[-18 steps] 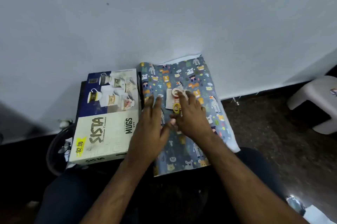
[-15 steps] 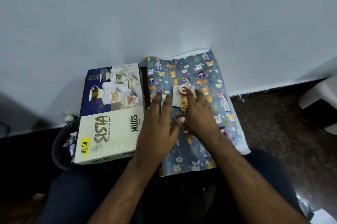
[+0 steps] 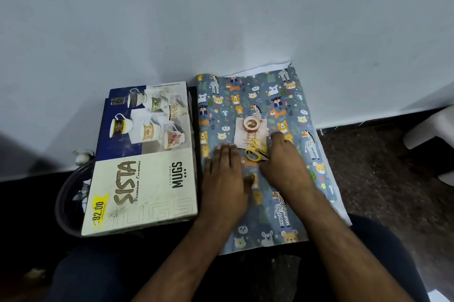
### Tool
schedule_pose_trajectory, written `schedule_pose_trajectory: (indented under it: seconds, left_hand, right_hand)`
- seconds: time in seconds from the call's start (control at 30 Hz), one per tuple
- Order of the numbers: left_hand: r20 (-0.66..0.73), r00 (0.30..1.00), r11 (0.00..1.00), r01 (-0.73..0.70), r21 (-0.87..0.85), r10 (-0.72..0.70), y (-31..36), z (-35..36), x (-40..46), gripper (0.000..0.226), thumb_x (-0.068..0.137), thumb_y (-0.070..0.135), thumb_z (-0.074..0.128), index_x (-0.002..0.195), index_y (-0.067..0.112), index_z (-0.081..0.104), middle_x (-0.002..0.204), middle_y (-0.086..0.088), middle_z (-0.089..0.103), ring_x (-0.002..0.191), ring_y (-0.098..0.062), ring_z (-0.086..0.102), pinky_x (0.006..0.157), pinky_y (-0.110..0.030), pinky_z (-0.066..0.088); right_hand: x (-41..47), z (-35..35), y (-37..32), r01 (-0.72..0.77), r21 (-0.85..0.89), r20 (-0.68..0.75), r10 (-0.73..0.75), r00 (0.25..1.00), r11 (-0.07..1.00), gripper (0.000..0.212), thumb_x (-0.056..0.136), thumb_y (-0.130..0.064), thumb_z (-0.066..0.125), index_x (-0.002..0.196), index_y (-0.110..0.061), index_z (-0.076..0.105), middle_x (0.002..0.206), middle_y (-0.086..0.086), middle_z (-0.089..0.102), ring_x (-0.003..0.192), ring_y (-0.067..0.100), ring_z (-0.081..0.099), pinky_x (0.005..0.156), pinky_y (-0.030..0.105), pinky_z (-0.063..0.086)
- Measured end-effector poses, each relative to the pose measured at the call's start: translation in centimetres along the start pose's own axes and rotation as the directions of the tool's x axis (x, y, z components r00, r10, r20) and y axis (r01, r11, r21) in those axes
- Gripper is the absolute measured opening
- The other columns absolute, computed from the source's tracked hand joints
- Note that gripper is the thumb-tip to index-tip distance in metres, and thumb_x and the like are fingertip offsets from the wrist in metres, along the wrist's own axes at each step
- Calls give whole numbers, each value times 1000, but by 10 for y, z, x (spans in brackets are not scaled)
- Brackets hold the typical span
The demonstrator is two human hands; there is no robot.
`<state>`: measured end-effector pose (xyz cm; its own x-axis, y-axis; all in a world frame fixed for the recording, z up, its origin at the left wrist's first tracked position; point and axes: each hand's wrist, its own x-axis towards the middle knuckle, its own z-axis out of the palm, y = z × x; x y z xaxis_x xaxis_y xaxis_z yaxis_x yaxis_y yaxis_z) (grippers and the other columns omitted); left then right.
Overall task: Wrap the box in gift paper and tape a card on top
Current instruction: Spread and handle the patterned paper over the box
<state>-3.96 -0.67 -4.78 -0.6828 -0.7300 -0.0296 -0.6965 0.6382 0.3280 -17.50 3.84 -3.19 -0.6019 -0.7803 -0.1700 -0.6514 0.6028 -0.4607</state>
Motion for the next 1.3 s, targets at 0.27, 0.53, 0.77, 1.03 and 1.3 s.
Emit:
schedule_pose_trajectory:
  seconds: [0.27,0.53,0.77,1.03,1.3]
  left_hand:
    - [-125,981,945,105,-309,-150,1,5,10,74,88,11,71,153,3,36,142,-17,50,133,-37,44,108,-46,40]
    - [-40,958,807,217,-549,-284,3,10,18,89,85,4,68,160,12,22,160,-11,32,147,-28,23,119,-37,23]
    - [-17,965,754,192,-628,-261,0,11,17,93,83,-4,64,161,21,20,153,10,45,140,-18,29,116,-45,30]
    - [-31,962,737,188,-649,-273,0,14,21,95,80,-3,68,160,19,23,147,8,51,138,-20,37,112,-50,35]
    - [-79,962,817,177,-548,-261,9,18,16,86,82,11,74,157,15,32,138,4,56,134,-24,39,107,-41,24]
  right_hand:
    - [3,-17,-1,19,-130,27,-16,1000,991,20,96,-22,56,81,-11,48,96,19,63,94,38,60,70,34,36]
    - [43,-10,-19,28,339,-331,91,939,940,23,97,-29,56,88,-15,41,79,3,56,71,27,50,60,34,29]
    - [58,6,-14,-94,-29,-184,88,979,995,47,92,-22,63,131,-5,43,106,19,68,94,43,64,63,36,34]
    - [62,-2,-1,-67,161,6,67,998,985,50,91,-46,70,121,-8,59,132,15,41,90,24,49,80,25,37]
    - [50,0,-9,-28,102,-105,38,994,994,53,89,-37,75,130,-12,53,129,20,47,115,42,51,90,37,42]
